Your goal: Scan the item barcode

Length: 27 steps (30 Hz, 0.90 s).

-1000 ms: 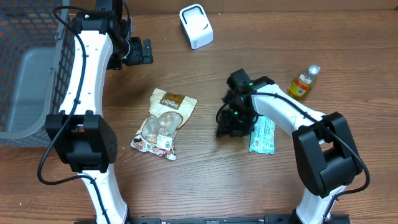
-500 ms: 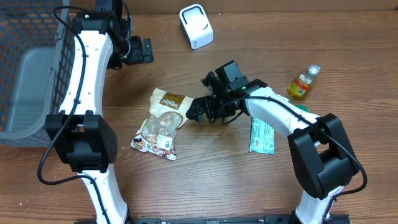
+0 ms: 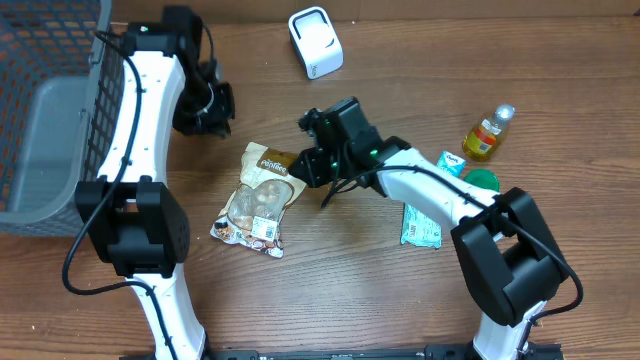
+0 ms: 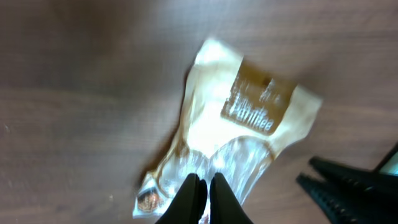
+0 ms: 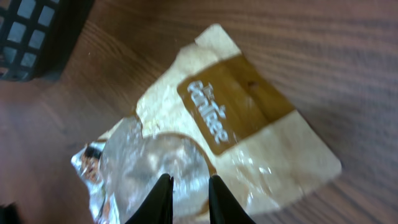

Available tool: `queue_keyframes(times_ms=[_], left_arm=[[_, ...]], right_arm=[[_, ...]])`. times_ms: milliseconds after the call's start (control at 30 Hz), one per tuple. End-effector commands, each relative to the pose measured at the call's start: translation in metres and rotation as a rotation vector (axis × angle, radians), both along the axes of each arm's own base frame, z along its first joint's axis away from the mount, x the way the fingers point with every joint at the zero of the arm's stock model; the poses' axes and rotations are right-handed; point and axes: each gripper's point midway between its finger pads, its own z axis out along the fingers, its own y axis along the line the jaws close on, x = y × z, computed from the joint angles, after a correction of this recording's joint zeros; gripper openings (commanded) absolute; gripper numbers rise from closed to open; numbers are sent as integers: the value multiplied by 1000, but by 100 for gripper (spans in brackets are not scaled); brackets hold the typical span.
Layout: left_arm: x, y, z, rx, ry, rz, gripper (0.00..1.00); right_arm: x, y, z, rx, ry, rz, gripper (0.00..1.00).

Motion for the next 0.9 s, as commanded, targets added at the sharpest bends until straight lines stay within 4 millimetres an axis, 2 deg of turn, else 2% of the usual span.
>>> queue_keyframes(times_ms=[0,133,333,500,600,700,800,867], left_arm=[[-23,-1,-22,61,110,2,4],[-57,29,-51,269,244,80,4],[-82,28,-73,261,335,59,4],[-80,10,-77,149,325,11,4],[-80,4,-77,133,324,-8,4],[-80,-1,-78,135,318,-23,4],[-78,-7,-79,137,305,-41,4],[-74,-13,-80,132,282,-66,4]], right_arm=[[11,4,0,-47,-90,-43,15],[8,19,-5,-29,-110,-16,15],[11,24,-34,-42,-94,-11,17],[8,19,-62,-87,-53,-17,15],[3,2,-76,-181,-16,-50,11],[-6,-24,-93,-305,47,-108,8],[-15,-54,-104,-404,148,-229,6],[-31,-85,-105,-477,275,-305,4]])
